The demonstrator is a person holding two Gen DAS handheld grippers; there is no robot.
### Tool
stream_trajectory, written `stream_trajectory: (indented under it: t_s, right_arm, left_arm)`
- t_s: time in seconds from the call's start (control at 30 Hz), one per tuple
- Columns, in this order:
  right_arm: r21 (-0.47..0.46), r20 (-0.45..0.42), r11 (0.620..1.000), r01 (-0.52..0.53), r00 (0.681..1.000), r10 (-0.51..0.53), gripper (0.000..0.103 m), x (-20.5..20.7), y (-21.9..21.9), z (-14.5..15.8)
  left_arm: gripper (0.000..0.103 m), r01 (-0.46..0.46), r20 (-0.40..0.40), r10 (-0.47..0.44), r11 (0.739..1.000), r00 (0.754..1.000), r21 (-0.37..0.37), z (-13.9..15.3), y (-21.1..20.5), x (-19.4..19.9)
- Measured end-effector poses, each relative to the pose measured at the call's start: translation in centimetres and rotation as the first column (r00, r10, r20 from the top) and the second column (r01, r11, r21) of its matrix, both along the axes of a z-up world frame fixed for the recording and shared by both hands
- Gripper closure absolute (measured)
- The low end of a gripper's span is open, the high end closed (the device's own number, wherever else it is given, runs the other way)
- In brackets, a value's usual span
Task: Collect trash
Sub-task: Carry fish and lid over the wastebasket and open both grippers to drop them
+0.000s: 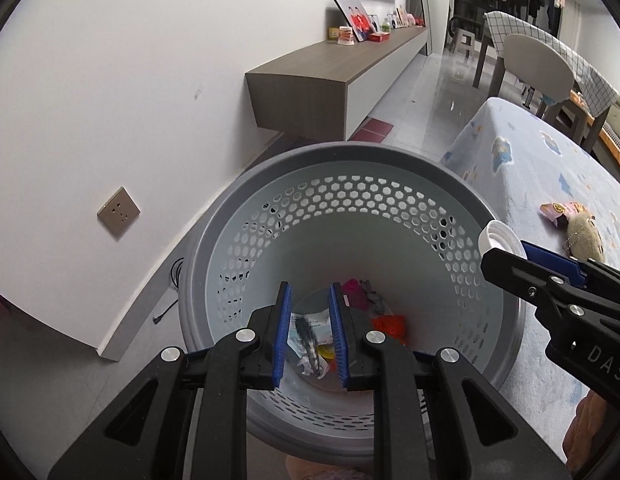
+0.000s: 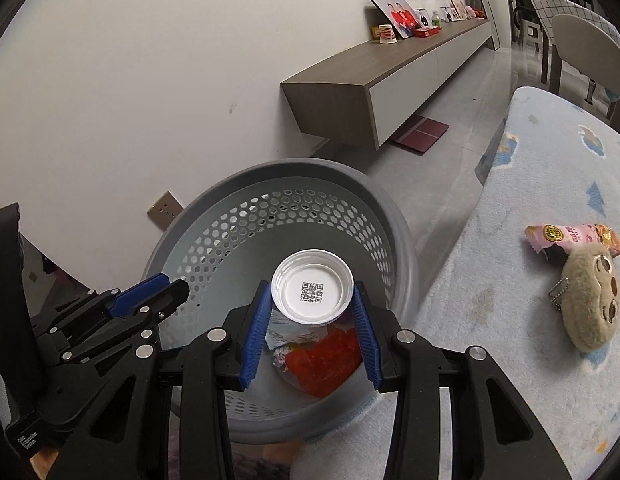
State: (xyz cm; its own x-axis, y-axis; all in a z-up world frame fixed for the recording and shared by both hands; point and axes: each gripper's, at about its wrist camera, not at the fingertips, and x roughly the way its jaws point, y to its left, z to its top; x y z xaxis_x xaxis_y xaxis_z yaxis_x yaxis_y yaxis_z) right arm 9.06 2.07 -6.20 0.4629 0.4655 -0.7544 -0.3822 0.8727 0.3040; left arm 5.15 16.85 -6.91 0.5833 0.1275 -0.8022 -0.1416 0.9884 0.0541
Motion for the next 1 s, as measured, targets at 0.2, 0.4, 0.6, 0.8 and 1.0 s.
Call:
stream_trajectory:
  t_s: [0.2, 0.4, 0.6, 0.8, 1.0]
  right_arm:
    - [0.003, 0.021, 1.000, 0.010, 1.000, -0.010, 0.046, -0.3, -0.3, 0.2]
    - [0.008, 0.016, 0.999, 0.036, 0.999, -0.036, 0.046, -0.5, -1.0, 0.2]
    - [-0.002, 0.021, 0.999, 0.037, 0.999, -0.037, 0.046, -1.2, -1.4, 0.3]
    - [-0.014, 0.021, 0.999, 0.050, 0.999, -0.050, 0.046, -1.4, -2.2, 0.1]
    - [0.007, 0.021, 0.996, 0.088, 0.996, -0.089, 0.045, -1.3, -3.7, 0.3]
  left_arm:
    - [0.054, -0.026, 0.021, 0.026, 1.000, 0.999, 0.003, 0.7, 0.6, -0.2]
    - [0.047, -0.056, 0.015, 0.056, 0.998, 0.998, 0.004, 0.8, 1.0, -0.6]
    - [0.039, -0.085, 0.017, 0.085, 0.996, 0.996, 0.019, 1.0, 1.3, -1.3]
    - [0.036, -0.114, 0.008, 0.114, 0.993, 0.993, 0.004, 1.2, 2.0, -1.5]
    - [0.028, -0.124, 0.022, 0.124, 0.992, 0.992, -0.010, 2.1, 1.9, -1.4]
